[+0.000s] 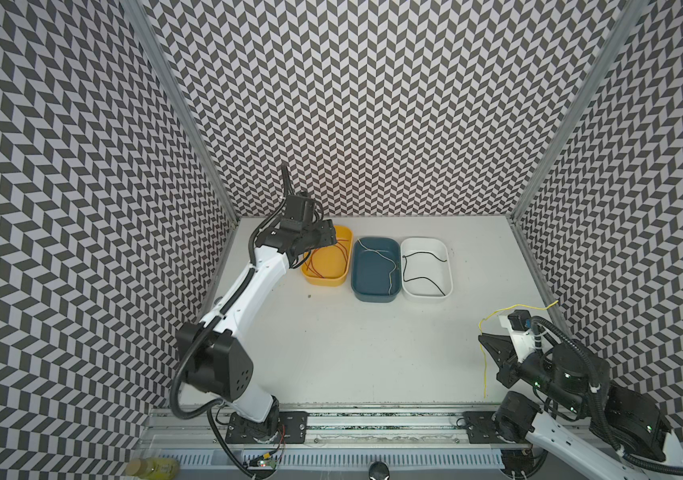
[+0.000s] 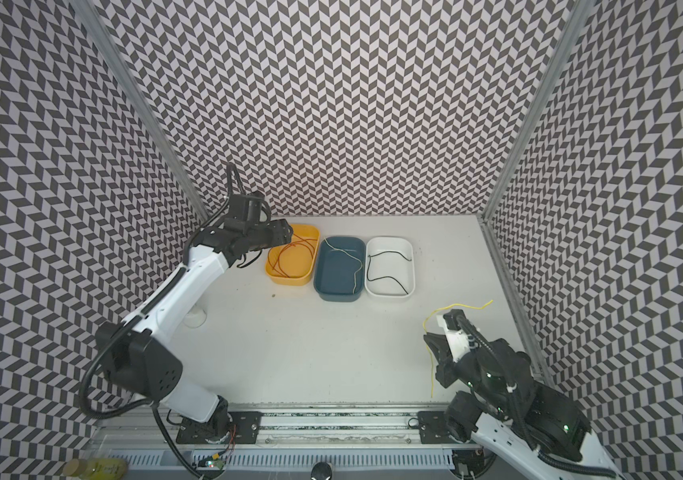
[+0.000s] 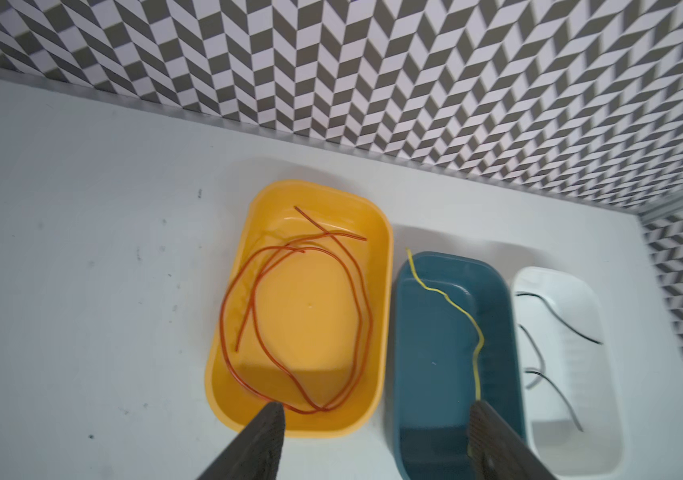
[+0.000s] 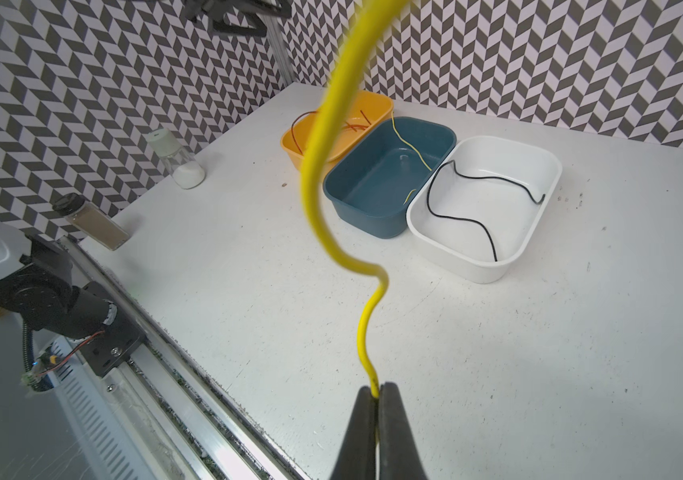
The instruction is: Untangle the cables
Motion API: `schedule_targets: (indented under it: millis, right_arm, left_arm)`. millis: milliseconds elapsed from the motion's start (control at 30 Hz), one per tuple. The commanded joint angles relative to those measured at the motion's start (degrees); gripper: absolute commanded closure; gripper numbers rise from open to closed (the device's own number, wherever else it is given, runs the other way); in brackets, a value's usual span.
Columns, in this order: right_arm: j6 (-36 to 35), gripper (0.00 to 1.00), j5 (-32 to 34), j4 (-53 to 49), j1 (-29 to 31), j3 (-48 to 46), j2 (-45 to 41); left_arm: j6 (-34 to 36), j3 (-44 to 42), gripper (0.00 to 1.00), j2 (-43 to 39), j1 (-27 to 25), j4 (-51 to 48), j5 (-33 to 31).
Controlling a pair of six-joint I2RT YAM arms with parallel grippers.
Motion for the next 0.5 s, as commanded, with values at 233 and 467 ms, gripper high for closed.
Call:
schedule_targets:
  millis: [233,467]
  right_arm:
    - [2.6,1.0,-14.7,1.4,-0.3,9.2,15.6]
    - [6.1,1.0,-22.0,8.2,-0.2,6.3,17.9]
  left_arm:
    - [-5.5,-24.5,0.26,-23.5,-12.8,13.3,15.7]
    - [-12.8,-34.2,0.24,-33.3,-14.4,25.7,25.9]
